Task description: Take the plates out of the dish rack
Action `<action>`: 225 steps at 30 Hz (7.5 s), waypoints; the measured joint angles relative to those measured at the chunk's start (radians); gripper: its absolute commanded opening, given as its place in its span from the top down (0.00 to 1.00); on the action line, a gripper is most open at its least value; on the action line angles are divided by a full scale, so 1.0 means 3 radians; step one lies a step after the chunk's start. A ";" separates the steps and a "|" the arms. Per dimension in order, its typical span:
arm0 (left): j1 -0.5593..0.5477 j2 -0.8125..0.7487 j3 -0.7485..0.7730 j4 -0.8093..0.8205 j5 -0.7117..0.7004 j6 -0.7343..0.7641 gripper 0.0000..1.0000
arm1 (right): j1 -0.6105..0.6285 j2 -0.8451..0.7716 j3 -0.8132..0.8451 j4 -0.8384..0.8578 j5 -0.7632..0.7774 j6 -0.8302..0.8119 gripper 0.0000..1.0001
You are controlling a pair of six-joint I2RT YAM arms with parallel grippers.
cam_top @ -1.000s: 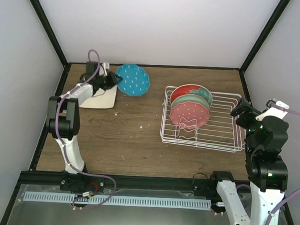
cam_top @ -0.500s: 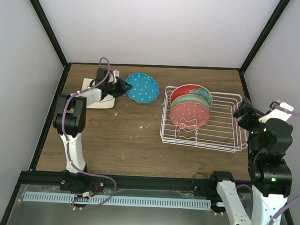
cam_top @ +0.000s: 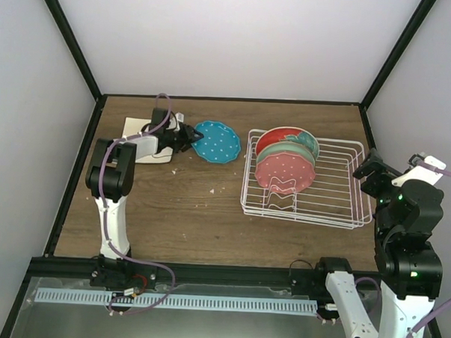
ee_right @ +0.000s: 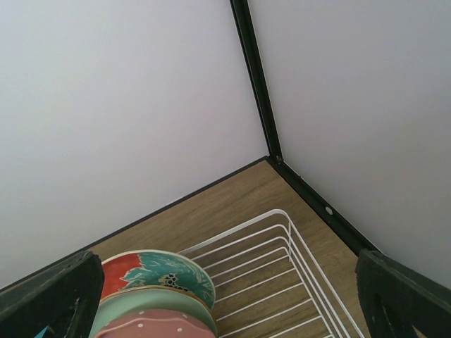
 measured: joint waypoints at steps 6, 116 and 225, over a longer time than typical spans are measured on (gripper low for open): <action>-0.0001 0.0000 0.0001 0.0027 0.0013 -0.0008 0.18 | 0.0000 0.0000 0.0001 -0.0011 0.0013 0.0001 0.00; -0.2707 -0.0491 0.0946 -0.0687 -0.2445 0.4999 0.96 | 0.0000 -0.0164 0.0120 -0.0258 0.0156 -0.0094 0.00; 0.0028 0.0028 0.0632 -0.1247 -0.0374 0.0993 0.83 | 0.0000 -0.0141 -0.0081 -0.0118 0.0025 0.0136 0.00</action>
